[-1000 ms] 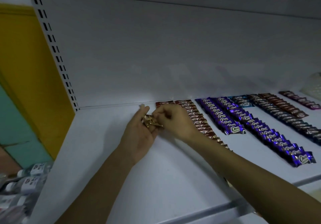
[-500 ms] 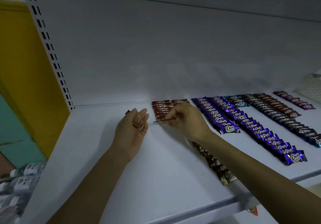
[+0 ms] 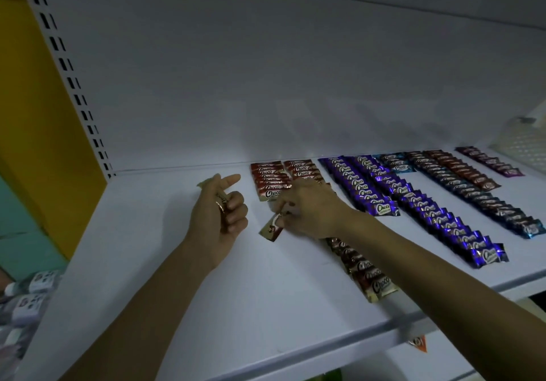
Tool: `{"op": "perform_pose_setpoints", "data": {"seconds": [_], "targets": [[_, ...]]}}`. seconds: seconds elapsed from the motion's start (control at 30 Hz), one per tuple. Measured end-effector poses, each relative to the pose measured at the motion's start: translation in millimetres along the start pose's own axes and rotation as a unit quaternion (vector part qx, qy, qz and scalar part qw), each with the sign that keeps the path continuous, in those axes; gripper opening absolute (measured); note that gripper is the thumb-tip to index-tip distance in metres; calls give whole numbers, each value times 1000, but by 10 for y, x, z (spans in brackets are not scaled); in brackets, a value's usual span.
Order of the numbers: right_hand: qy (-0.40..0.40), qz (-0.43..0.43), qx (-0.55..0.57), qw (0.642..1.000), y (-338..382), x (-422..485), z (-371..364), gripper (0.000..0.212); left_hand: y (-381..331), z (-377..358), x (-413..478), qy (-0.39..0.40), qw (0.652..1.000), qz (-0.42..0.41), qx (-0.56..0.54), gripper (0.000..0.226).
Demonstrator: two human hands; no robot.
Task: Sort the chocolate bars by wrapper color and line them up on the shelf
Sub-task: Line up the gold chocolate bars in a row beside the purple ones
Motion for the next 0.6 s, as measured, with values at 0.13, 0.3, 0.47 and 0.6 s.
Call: {"op": "perform_pose_setpoints", "data": {"seconds": [0.13,0.3,0.47,0.6], "targets": [[2,-11,68,998,26,32,41,17,1,-13,3,-9,999,-36,29,29],[-45,-90,443,891,42,-31,109,11,82,-61,-21,-9,961,-150,233,10],[-51,-144,538,829,64,-83,185,6,116,-65,-57,7,944,-170,284,17],[-73,-164,550,815,60,-60,152,11,97,-76,-62,13,956,-161,247,15]]}}
Point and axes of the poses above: each hand's wrist, its own x-axis towards the middle knuckle, its own z-axis out of the back of the hand, y = z × x, the point moved 1 cm from there along x, towards the middle knuckle, and after that the axes turned 10 degrees about -y, right-handed, at the moved point
